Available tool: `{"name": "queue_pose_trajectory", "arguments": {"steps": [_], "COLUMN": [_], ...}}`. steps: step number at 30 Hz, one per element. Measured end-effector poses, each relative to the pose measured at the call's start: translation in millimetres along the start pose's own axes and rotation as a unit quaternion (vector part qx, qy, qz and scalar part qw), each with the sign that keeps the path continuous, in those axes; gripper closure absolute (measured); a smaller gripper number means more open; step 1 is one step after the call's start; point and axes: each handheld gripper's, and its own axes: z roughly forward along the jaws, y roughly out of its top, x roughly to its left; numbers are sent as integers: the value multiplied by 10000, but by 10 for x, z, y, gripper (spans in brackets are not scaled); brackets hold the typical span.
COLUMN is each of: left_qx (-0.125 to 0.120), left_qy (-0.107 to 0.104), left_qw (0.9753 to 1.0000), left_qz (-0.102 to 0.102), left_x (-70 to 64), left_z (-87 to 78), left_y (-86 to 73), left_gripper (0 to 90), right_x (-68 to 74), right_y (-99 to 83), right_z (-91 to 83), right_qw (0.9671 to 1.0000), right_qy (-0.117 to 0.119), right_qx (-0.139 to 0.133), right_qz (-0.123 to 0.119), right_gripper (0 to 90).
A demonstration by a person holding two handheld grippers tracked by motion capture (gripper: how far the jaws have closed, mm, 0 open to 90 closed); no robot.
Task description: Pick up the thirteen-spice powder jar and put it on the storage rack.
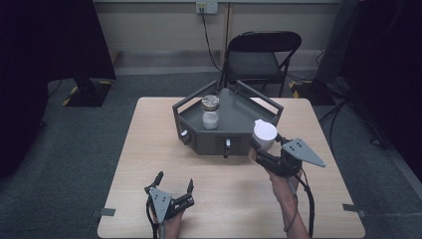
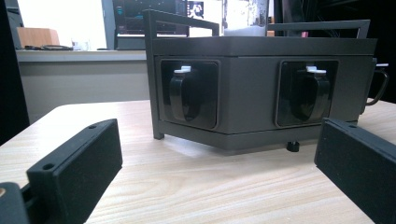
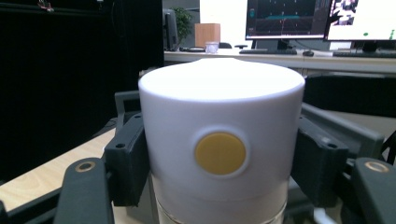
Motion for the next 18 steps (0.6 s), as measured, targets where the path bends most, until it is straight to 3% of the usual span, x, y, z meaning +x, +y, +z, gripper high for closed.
{"name": "queue_pose_trajectory", "arguments": {"steps": [2, 10, 18], "left_qx": [1, 1, -2], "left_qy": [-3, -16, -20], "left_qw": [10000, 10000, 10000], "left_qz": [-1, -2, -5], "left_x": [1, 6, 6], "left_z": [0, 0, 0], "left_y": [0, 0, 0], "left_gripper": [1, 1, 1], "right_x": [-9, -51, -30], "right_y": [63, 281, 400], "right_z": [50, 305, 653], "right_qw": [10000, 9999, 9990], "right_qy": [1, -88, -396], "right_qx": [-41, -94, -14], "right_qz": [-83, 60, 211], "right_gripper": [296, 296, 296]}}
